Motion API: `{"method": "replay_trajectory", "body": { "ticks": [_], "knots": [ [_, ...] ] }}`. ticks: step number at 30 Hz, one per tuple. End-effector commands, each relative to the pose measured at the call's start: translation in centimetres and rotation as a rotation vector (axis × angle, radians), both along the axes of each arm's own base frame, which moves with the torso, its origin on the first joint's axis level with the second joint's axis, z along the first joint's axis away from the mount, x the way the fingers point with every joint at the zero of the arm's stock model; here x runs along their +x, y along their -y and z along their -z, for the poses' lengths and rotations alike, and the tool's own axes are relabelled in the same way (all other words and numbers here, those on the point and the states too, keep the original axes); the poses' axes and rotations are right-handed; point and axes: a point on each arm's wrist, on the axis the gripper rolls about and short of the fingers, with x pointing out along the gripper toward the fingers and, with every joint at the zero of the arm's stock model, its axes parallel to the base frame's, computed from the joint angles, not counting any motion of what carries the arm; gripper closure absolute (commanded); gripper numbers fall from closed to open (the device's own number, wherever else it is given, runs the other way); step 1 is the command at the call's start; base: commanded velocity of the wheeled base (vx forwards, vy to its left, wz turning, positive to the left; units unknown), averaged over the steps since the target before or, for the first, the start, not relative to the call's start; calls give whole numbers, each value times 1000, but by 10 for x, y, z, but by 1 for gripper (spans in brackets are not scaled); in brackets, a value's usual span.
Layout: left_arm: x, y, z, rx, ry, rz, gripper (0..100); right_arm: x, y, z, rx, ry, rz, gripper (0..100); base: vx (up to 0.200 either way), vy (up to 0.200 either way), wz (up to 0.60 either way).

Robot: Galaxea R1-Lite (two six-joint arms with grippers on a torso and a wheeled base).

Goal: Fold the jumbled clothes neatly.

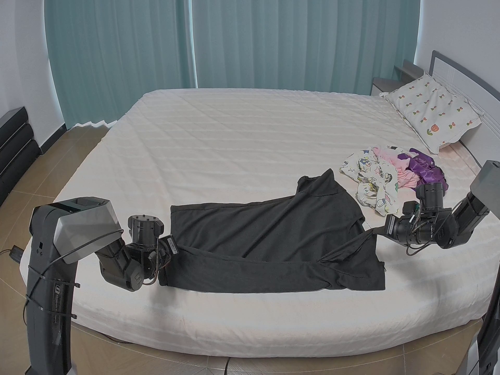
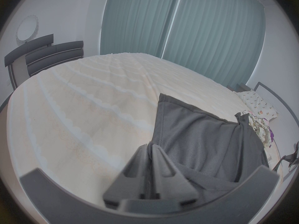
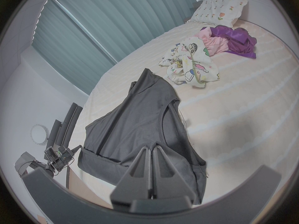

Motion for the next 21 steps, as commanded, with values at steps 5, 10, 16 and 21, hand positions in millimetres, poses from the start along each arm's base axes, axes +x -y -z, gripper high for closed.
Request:
{"method": "replay_trajectory", "body": {
  "ticks": [5,10,16,21],
  "knots": [
    [6,-2,9,-4,-20,-13,0,15,-5,22,58,-52,32,0,0,0,0],
    [7,-19,-2,-46,3,-77,0,17,-5,10,211,-85,156,0,0,0,0],
    [-22,-44,-30,-125,-10,-151,0,13,-27,-2,331,-131,292,0,0,0,0],
    [-64,-45,-41,-289,-53,-168,0,18,-61,22,261,-155,343,0,0,0,0]
  ]
}}
